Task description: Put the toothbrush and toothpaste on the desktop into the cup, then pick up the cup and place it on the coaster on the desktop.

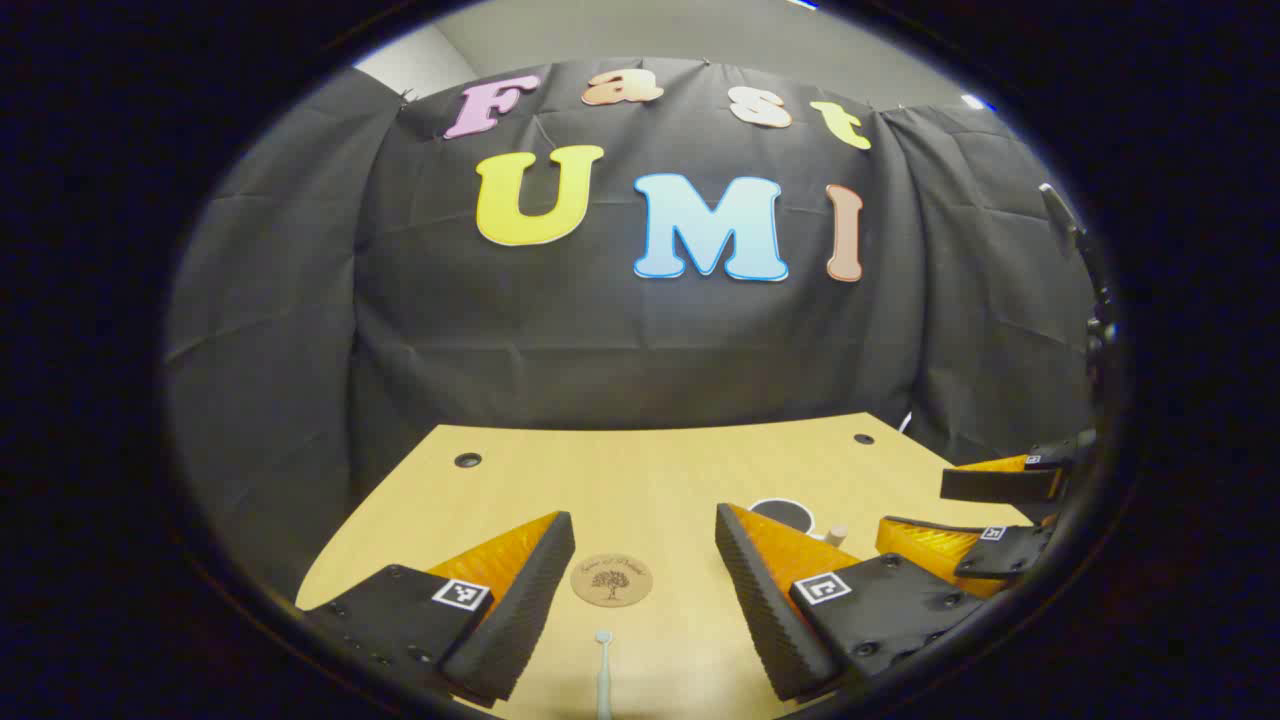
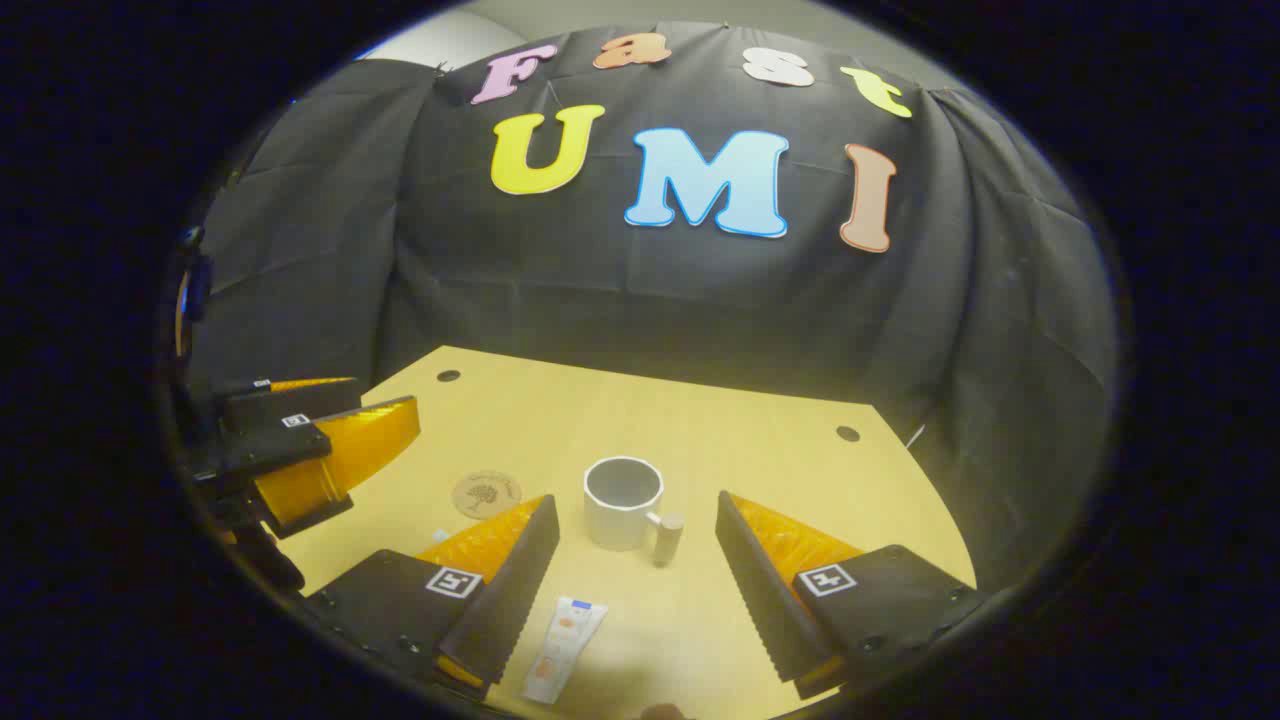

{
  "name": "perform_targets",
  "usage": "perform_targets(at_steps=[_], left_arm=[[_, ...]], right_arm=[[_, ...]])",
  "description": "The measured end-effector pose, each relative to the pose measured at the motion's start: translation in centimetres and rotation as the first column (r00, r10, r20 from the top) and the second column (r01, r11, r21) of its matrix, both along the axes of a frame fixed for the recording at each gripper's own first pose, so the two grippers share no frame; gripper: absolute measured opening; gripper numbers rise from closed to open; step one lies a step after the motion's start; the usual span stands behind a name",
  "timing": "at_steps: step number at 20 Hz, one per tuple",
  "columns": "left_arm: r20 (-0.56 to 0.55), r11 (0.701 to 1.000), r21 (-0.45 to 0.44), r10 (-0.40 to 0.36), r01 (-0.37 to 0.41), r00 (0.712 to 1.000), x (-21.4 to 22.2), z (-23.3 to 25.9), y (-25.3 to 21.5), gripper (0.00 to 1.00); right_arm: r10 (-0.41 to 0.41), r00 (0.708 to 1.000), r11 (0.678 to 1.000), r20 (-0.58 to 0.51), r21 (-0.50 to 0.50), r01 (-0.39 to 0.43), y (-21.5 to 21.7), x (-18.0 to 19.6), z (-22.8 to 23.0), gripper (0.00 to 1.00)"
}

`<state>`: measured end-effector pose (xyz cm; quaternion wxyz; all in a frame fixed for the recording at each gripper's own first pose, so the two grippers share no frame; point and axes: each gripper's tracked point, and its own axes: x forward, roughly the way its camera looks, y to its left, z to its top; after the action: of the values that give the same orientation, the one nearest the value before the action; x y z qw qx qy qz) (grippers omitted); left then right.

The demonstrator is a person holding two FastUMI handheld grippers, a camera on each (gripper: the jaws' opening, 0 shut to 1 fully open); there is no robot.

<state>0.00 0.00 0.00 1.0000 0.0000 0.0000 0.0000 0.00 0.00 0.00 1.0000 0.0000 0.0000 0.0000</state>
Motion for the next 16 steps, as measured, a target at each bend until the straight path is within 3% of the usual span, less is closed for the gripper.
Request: perform_targets(at_steps=[16], left_arm=[[-0.113,0.999,-0.035,-0.04,0.036,0.993,-1.3,-3.0,-0.8,0.94]], right_arm=[[0.025,0.997,1.0,-0.08,0.018,-0.024,0.8,-0.8,-1.8,0.99]])
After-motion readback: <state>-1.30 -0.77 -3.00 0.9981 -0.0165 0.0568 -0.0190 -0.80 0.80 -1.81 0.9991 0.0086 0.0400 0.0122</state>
